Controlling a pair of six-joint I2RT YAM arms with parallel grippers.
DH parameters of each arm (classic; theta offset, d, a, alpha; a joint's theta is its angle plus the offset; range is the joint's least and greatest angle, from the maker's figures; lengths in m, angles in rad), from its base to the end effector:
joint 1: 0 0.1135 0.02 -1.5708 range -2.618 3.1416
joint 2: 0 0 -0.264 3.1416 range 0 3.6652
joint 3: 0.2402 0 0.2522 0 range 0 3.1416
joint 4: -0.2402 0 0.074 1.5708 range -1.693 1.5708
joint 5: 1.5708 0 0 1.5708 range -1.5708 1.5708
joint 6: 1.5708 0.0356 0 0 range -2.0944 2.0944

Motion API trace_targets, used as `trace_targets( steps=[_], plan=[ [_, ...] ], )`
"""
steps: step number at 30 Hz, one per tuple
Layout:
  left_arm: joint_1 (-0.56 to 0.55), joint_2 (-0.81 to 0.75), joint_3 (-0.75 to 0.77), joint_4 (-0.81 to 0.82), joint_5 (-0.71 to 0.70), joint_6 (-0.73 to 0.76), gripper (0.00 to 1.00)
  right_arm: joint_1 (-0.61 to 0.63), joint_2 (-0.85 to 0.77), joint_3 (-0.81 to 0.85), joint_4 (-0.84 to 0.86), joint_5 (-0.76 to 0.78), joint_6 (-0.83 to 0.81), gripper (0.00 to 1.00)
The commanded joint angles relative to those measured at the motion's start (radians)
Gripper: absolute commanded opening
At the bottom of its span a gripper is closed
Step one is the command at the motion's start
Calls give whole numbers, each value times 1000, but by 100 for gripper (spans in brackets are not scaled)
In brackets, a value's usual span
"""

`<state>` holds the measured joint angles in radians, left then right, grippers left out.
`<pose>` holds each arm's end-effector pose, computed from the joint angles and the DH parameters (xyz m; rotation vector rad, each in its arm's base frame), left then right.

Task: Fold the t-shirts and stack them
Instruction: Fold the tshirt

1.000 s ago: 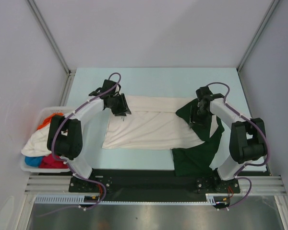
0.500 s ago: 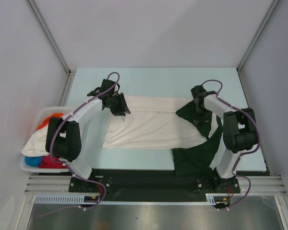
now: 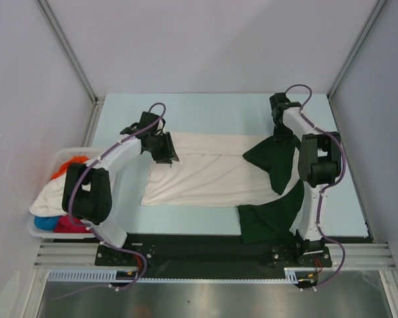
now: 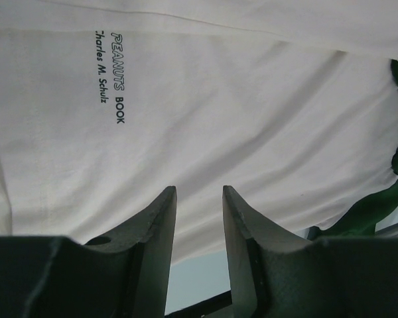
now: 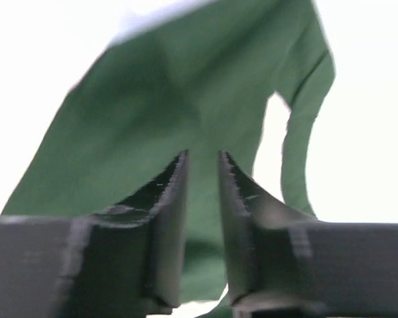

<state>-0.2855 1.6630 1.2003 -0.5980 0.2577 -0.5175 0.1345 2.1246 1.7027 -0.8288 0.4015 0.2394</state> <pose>0.3268 -0.1054 0.2261 -0.2226 2.7016 -0.5992 0.4384 0.0453 0.1911 0.2317 2.7103 -0.4620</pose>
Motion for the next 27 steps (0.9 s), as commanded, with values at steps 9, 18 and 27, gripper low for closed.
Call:
trace_targets(
  steps=[9, 18, 27],
  plan=[
    [5, -23, -5, 33, 48, 8, 38, 137, -342, -171, -86, -275, -9, 32],
    [5, -19, 2, 47, 75, -1, 39, 175, -367, -436, 89, -345, 32, 4],
    [5, -65, -25, 35, 60, 4, 38, 136, -244, -426, 138, -245, 6, 3]
  ],
)
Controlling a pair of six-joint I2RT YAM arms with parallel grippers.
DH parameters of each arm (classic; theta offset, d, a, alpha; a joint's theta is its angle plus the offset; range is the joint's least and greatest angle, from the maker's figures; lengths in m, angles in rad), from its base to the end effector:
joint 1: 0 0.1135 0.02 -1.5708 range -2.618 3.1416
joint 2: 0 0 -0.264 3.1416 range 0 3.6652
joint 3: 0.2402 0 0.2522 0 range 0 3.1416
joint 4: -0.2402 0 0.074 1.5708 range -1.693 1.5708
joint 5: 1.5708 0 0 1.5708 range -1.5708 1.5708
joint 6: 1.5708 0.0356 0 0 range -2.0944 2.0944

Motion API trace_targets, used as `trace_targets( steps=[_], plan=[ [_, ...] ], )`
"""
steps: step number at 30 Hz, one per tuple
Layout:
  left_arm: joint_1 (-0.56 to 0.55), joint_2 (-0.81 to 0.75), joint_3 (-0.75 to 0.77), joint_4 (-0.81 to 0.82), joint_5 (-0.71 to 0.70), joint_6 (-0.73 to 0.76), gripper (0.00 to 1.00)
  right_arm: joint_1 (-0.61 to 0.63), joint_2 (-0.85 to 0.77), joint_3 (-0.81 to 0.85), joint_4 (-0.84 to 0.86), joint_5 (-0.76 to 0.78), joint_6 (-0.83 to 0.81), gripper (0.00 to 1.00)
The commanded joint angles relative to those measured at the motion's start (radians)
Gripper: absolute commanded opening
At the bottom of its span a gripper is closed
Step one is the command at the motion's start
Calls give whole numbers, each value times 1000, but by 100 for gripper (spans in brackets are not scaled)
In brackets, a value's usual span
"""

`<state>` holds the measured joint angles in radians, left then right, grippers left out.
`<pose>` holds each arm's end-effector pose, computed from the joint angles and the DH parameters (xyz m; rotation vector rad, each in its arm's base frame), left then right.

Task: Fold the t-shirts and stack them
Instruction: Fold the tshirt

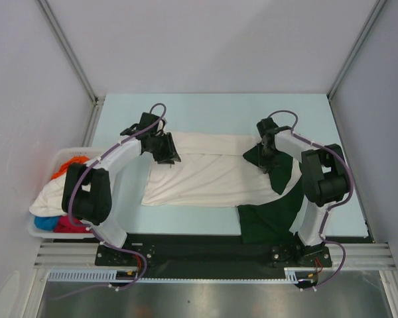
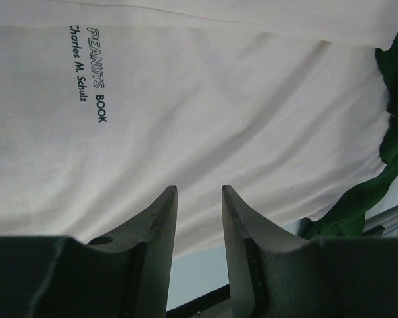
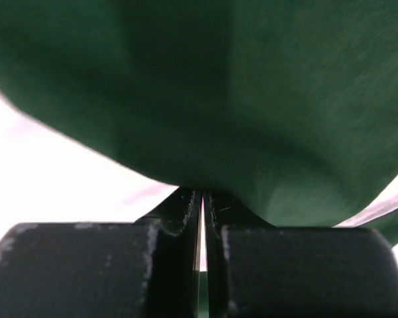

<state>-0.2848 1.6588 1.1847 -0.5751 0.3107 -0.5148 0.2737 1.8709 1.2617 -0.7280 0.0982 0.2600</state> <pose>0.3254 -0.1066 0.2245 -0.1979 2.6977 -0.6706 0.3462 0.0936 0.1683 -0.0031 2.8903 -0.0476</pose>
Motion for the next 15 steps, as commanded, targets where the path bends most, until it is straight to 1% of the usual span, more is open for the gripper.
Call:
trace_targets(
  steps=[1, 5, 15],
  plan=[
    [4, -63, -14, 12, 7, 2, 38, -7, 14, 18, 39, 70, -21, 4],
    [4, -71, -23, 9, 4, 4, 38, -36, 30, 28, 27, 104, -13, 11],
    [4, -68, -30, 9, 4, 4, 38, -30, -10, 27, -27, 153, -18, 17]
  ],
)
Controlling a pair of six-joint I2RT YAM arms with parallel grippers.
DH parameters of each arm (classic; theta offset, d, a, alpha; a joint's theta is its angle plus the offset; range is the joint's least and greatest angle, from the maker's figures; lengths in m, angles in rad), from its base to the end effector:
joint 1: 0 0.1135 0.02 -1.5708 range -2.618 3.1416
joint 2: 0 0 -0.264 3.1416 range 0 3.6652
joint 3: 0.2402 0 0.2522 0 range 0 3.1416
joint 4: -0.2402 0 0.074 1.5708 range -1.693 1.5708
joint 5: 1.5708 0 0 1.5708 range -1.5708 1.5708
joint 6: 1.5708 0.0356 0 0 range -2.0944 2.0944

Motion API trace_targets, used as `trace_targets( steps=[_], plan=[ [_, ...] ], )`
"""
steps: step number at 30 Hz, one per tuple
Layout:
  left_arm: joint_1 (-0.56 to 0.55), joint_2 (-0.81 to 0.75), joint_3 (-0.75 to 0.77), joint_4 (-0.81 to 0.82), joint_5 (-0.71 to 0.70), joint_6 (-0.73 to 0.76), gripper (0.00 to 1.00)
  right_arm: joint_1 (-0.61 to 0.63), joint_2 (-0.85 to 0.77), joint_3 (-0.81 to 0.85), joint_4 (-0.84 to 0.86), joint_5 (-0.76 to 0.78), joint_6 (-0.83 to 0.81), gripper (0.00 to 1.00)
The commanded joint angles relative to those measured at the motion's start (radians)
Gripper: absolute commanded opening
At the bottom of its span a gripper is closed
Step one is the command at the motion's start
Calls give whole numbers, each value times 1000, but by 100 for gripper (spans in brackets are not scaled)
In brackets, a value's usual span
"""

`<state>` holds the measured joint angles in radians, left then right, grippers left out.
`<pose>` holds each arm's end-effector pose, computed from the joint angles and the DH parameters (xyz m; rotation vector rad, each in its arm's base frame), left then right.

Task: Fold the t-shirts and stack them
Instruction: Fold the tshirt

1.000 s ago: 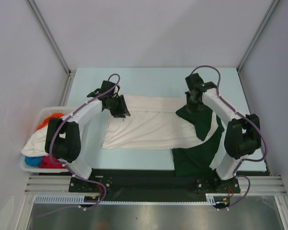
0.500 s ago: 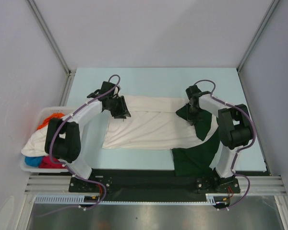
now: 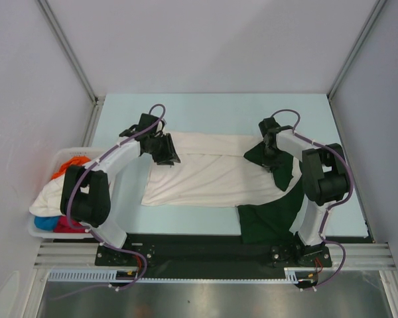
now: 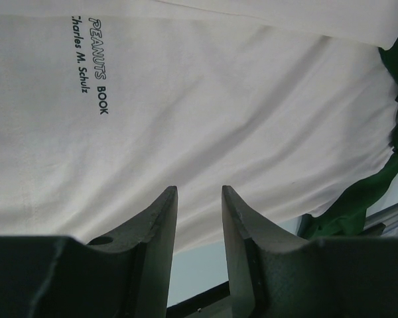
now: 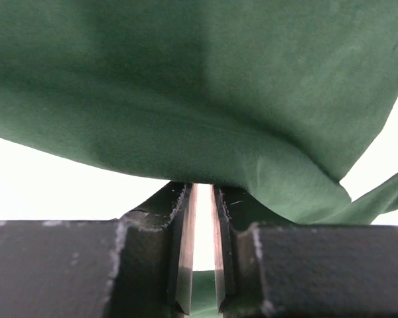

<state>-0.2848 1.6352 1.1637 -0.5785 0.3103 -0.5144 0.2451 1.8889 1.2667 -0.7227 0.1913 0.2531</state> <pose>0.3196 -0.1049 0.2255 -0.1977 2.6984 -0.6697 0.3518 0.0810 0.1641 0.0427 2.8702 -0.1866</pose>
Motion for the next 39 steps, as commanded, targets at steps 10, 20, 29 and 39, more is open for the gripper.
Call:
trace_targets(
  steps=[10, 20, 29, 39],
  plan=[
    [4, -26, -2, 17, 12, 4, 38, -1, -59, 45, -76, 111, -34, 26],
    [6, -8, 7, 19, 21, 1, 38, -10, -2, 66, -46, 96, -43, 33],
    [4, 3, 10, 16, 21, 2, 38, -13, 29, 76, -35, 145, -51, 33],
    [4, 9, 22, 17, 27, -1, 38, 11, 10, 100, -78, 142, -46, 0]
  ],
)
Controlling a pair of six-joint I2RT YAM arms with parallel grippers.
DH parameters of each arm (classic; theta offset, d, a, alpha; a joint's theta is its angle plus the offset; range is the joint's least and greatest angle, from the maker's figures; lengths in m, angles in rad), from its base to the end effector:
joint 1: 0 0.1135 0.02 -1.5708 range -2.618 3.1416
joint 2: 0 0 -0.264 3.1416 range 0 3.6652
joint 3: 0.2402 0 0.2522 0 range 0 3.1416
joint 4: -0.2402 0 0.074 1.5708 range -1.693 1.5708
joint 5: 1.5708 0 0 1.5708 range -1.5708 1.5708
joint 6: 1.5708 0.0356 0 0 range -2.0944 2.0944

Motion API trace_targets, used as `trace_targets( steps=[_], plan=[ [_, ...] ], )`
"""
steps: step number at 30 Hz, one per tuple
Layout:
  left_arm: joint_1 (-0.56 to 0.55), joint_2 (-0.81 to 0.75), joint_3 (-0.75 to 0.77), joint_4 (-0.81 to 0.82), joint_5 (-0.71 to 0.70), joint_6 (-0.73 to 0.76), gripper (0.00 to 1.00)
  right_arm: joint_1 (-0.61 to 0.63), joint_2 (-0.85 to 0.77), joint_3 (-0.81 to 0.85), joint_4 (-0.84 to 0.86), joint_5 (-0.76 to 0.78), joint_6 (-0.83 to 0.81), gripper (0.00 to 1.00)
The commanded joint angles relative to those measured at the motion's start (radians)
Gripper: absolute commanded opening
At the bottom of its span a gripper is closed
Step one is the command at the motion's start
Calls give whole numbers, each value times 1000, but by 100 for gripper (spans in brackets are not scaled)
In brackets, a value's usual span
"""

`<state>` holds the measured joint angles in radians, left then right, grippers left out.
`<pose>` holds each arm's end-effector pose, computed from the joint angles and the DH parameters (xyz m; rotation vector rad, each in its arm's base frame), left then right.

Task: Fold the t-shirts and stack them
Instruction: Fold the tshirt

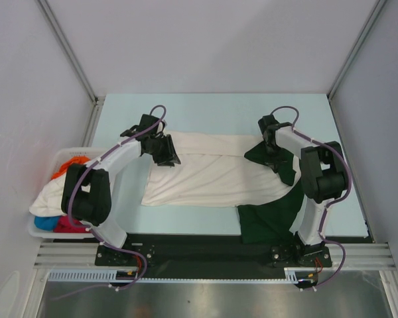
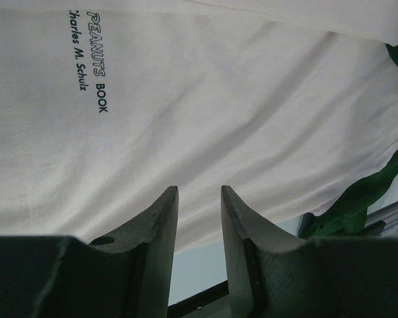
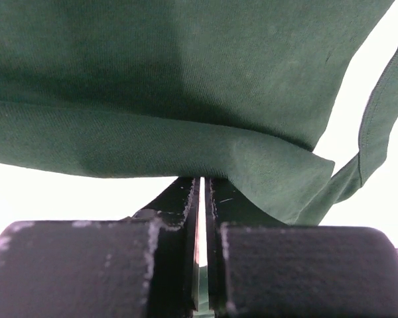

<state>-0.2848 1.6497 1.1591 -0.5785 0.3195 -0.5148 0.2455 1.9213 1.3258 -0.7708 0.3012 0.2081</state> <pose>0.3203 -0.1054 0.2197 -0.2008 2.7186 -0.6759 0.3605 0.0794 0.1680 -0.0089 2.8549 -0.3562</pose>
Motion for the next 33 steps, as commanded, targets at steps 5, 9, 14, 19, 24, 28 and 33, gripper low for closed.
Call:
trace_targets(
  steps=[5, 9, 14, 19, 24, 28, 33],
  plan=[
    [4, -10, 19, 19, 15, -5, 37, 41, -93, 36, -108, -2, 22, 0],
    [4, -16, 7, 22, 13, -8, 37, 57, -137, 36, -156, -72, 42, 0],
    [4, -22, -2, 32, 18, -14, 37, 58, -157, 55, -205, -183, 51, 0],
    [4, -22, -12, 43, 24, -27, 37, 70, -128, 81, -226, -292, 60, 0],
    [4, -34, -32, 52, 24, -31, 37, 74, -108, 107, -249, -382, 66, 0],
    [4, -41, -52, 65, 36, -39, 37, 75, -94, 127, -275, -442, 56, 0],
    [1, -36, -62, 88, 65, -51, 37, 87, -74, 121, -286, -522, 54, 0]
  ],
)
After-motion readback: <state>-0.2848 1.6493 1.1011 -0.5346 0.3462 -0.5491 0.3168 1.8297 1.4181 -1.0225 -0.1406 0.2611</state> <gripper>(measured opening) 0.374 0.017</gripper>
